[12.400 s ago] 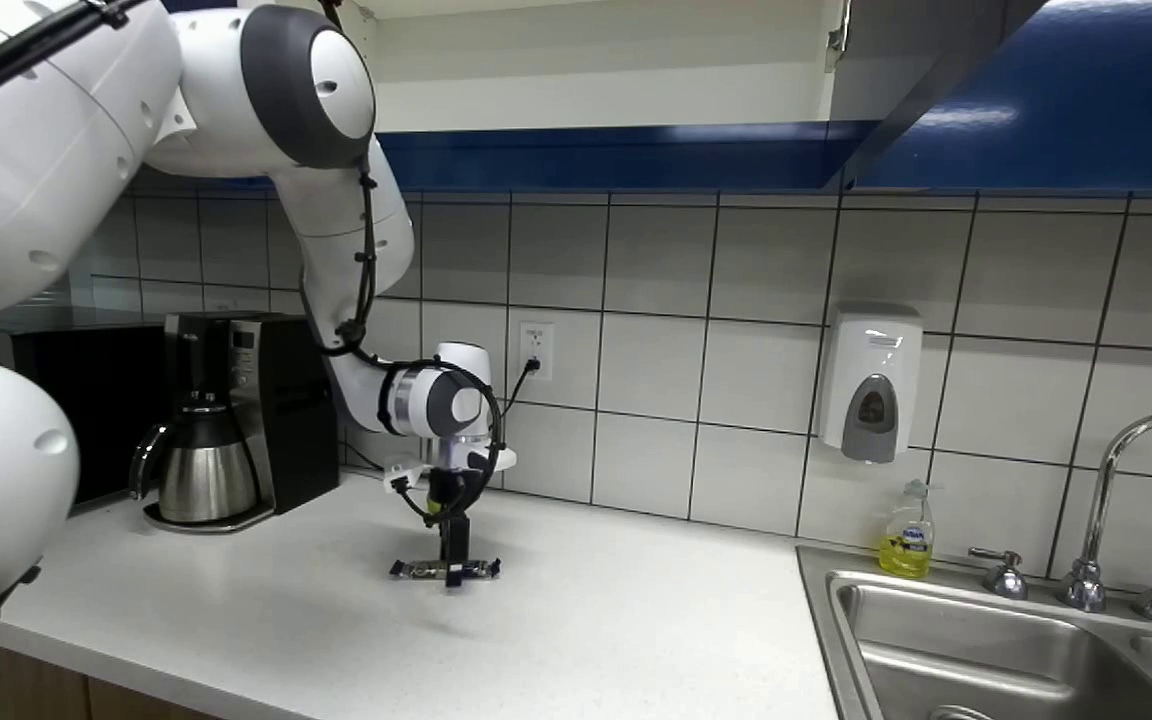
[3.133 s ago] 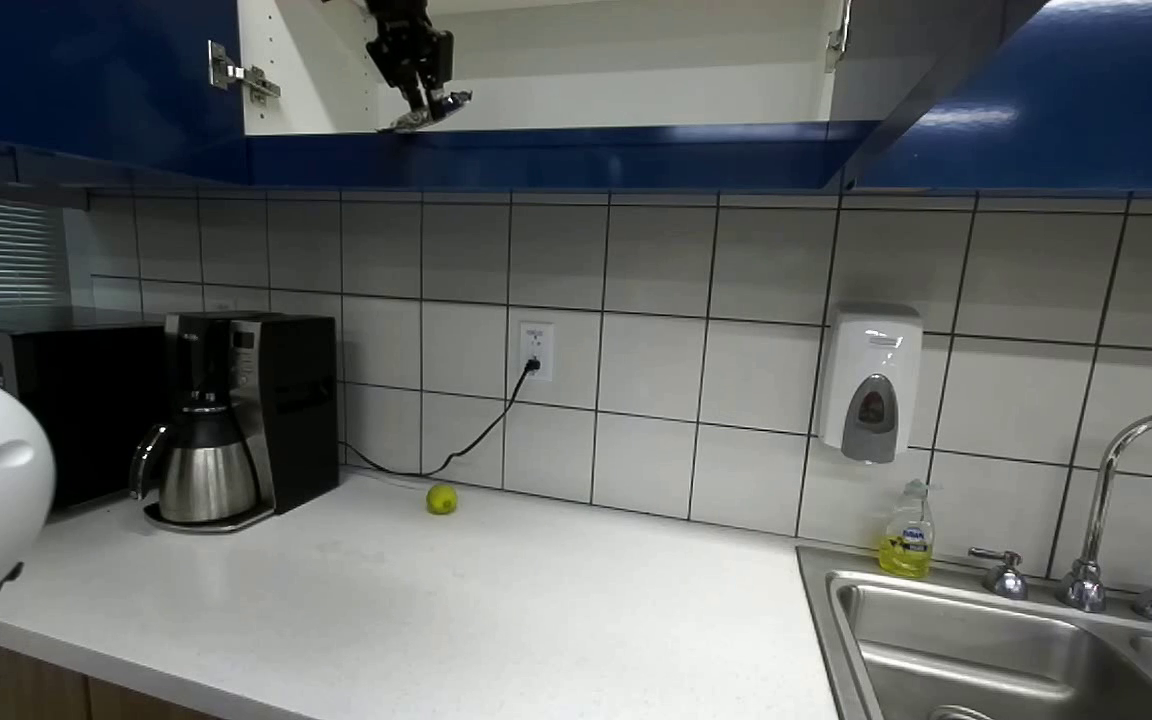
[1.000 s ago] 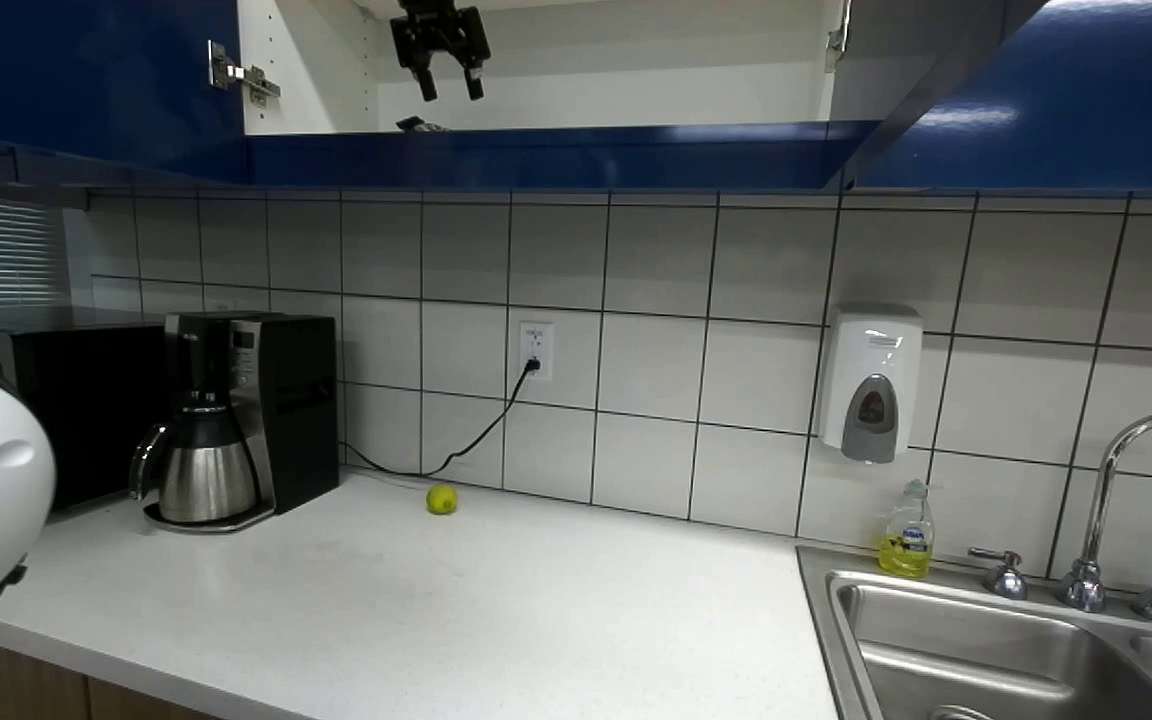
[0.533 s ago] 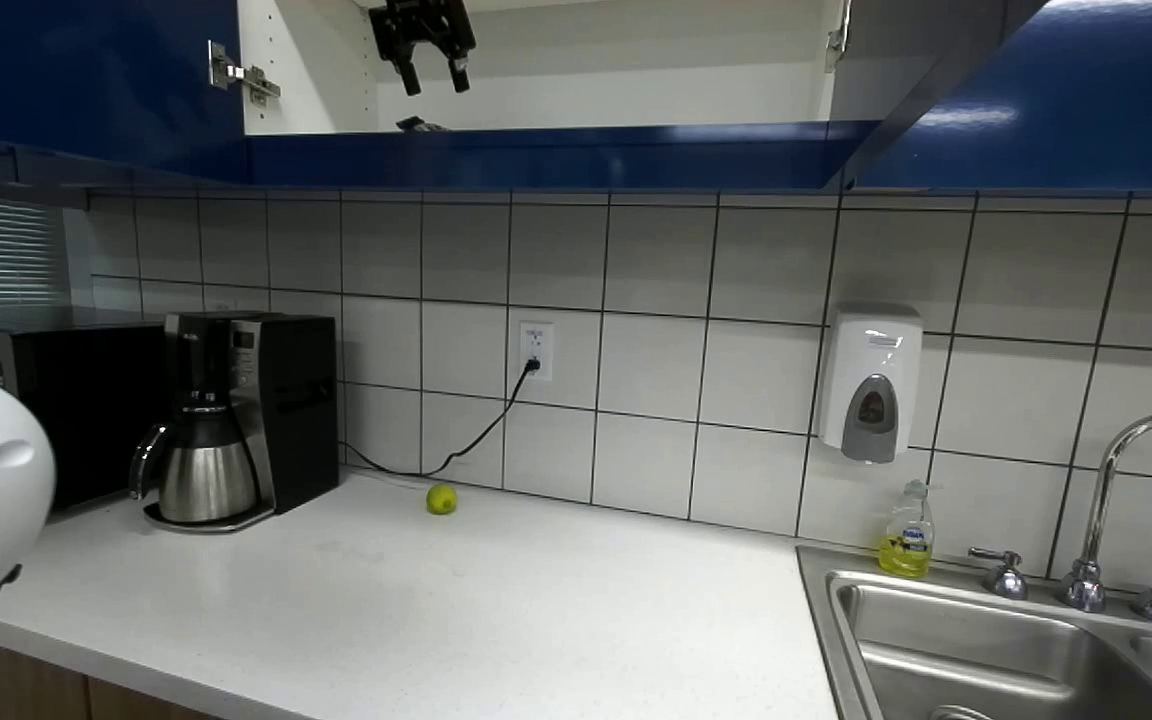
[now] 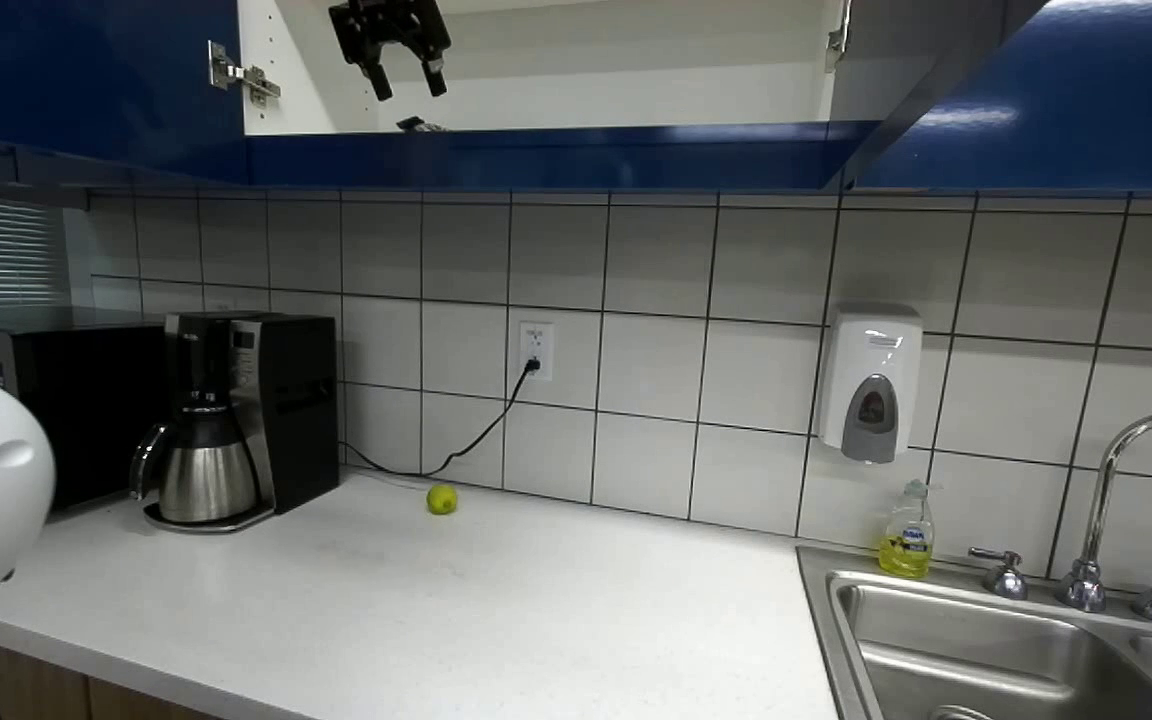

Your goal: Place the granola bar on the bottom shelf of the cabinet

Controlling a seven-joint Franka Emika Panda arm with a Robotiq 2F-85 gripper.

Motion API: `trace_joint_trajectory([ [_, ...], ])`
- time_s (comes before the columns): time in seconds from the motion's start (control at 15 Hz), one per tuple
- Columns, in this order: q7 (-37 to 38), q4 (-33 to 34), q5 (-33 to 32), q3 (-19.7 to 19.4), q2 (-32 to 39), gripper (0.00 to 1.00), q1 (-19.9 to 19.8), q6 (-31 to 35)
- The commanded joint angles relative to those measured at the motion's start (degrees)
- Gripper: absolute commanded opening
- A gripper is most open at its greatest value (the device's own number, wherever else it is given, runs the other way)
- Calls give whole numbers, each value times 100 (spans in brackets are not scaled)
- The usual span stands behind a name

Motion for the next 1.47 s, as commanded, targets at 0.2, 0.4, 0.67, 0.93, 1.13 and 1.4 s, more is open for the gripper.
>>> trace_joint_trajectory([
  [0.2, -244, -2433, 326, -164, -1385, 100, -23, 822],
  [0.4, -402, -3308, 522, -274, -1545, 100, -25, 1051],
  [0.67, -765, -4089, 714, -409, -1289, 100, -3, 1219],
  [0.93, -1195, -4595, 717, -456, -798, 100, 25, 1366],
  [1.13, -1490, -4830, 690, -450, -332, 100, 53, 1541],
  [1.4, -1666, -4955, 641, -410, 394, 100, 53, 1627],
])
